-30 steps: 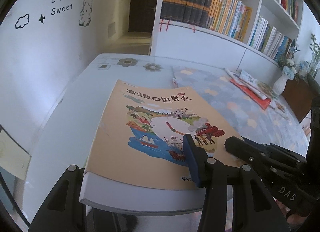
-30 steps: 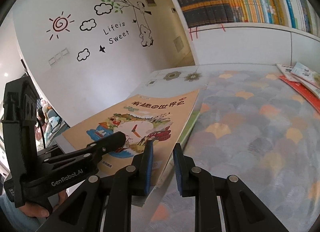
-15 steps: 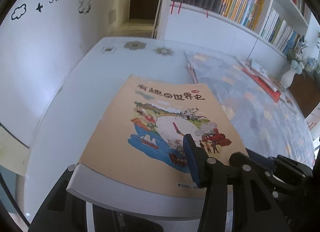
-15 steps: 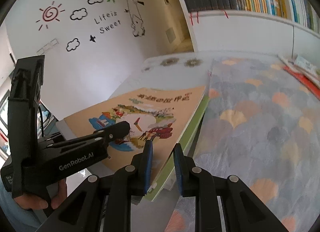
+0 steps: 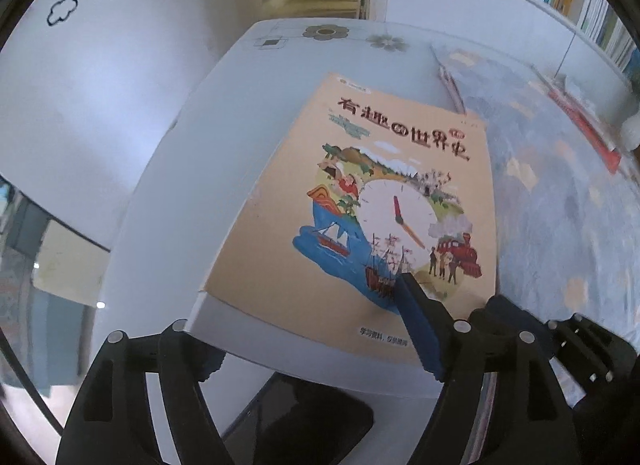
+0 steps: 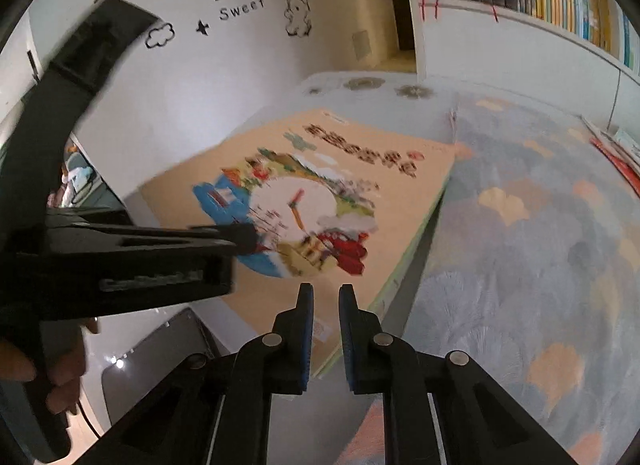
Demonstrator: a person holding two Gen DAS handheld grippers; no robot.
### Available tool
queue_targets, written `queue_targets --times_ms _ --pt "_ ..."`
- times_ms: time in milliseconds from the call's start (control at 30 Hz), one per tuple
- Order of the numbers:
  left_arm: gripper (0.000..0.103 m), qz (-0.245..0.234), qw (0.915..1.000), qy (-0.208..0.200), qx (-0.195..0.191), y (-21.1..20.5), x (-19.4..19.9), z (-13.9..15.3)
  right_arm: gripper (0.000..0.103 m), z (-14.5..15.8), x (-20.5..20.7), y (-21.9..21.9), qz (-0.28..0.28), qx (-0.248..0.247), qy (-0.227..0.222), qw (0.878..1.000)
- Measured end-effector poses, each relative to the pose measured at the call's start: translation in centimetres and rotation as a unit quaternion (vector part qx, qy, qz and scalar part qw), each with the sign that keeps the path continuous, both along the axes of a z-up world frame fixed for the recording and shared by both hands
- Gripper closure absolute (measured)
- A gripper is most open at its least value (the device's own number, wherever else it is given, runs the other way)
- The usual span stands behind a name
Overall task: Organize books
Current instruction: 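Open both grippers and move them to the book pile by the vase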
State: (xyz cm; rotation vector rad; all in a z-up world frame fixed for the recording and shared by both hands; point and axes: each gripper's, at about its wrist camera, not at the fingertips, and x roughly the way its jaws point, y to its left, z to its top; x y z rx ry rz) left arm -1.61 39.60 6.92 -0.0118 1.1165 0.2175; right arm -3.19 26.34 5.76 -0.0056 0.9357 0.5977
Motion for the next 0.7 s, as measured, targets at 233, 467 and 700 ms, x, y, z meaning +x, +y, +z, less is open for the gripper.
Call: queue_targets --times_ms 233,467,700 --pt "0.014 0.012 0.9818 0.041 0.185 -1.7 1.2 -0.2 0.089 -0.5 0.7 -0.6 0.007 -0.009 0.001 1.0" --pt "0.015 0.038 0.9531 0.042 0.297 -1.3 0.0 1.6 0.072 -0.9 0.5 -0.8 0.01 0.001 -0.016 1.0" --pt "0.016 0.05 0.9953 -0.061 0.056 -2.3 -0.7 8.4 0.072 2.2 0.5 -7.0 -0.041 0.038 -0.011 0.998"
